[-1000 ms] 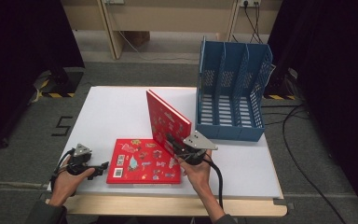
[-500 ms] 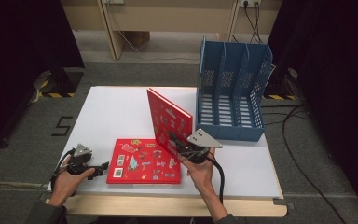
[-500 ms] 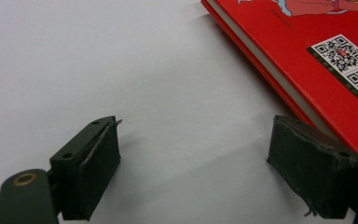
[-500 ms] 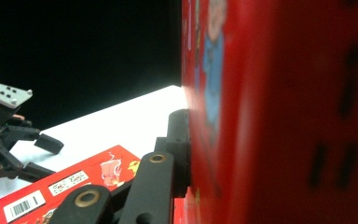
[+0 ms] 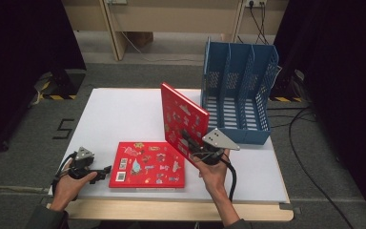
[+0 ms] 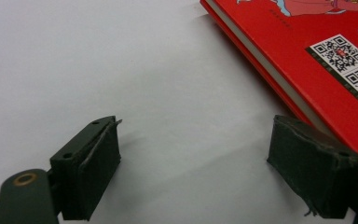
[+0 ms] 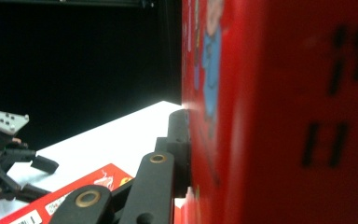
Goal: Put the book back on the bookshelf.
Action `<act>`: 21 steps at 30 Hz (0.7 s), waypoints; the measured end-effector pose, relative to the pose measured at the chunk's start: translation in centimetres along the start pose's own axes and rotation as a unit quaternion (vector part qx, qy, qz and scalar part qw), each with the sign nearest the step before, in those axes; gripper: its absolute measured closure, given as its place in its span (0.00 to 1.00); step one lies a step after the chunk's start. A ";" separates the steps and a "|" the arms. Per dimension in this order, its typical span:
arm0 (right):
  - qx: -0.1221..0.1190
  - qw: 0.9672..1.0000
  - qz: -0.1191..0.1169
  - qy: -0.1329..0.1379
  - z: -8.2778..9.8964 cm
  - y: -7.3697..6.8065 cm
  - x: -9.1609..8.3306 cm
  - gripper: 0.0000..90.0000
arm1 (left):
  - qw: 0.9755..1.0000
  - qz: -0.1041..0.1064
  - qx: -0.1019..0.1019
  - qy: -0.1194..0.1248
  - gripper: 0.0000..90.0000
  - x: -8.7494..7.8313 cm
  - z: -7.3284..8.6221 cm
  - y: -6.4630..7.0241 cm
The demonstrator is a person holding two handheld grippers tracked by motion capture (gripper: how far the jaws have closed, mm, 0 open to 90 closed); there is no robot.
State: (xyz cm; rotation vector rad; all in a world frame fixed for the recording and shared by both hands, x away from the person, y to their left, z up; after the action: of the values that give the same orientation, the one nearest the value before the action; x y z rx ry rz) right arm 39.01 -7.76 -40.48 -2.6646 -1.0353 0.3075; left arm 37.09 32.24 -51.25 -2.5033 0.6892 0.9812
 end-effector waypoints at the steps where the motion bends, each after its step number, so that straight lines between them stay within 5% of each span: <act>1: -0.003 1.000 0.000 0.005 -0.3 0.0 -0.2 0.88 | 1.000 0.000 0.002 -0.001 0.17 0.0 0.0 0.0; 21: 0.011 0.998 0.033 0.044 -3.8 1.0 -6.0 0.88 | 1.000 -0.004 0.000 0.001 0.17 0.0 0.0 -0.2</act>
State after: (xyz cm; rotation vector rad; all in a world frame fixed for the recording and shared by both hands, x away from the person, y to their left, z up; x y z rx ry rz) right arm 36.41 -13.15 -36.62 -2.6709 -0.9148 0.2101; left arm 37.16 32.38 -51.22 -2.5054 0.6780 0.9767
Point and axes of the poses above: each handheld gripper's, and its own axes: x roughly forward along the jaws, z roughly out of its underside, y roughly to its right, the point moved 2 cm from there along x, roughly forward along the jaws, and after that the axes turned 15 degrees about x, right-handed, at the moved point
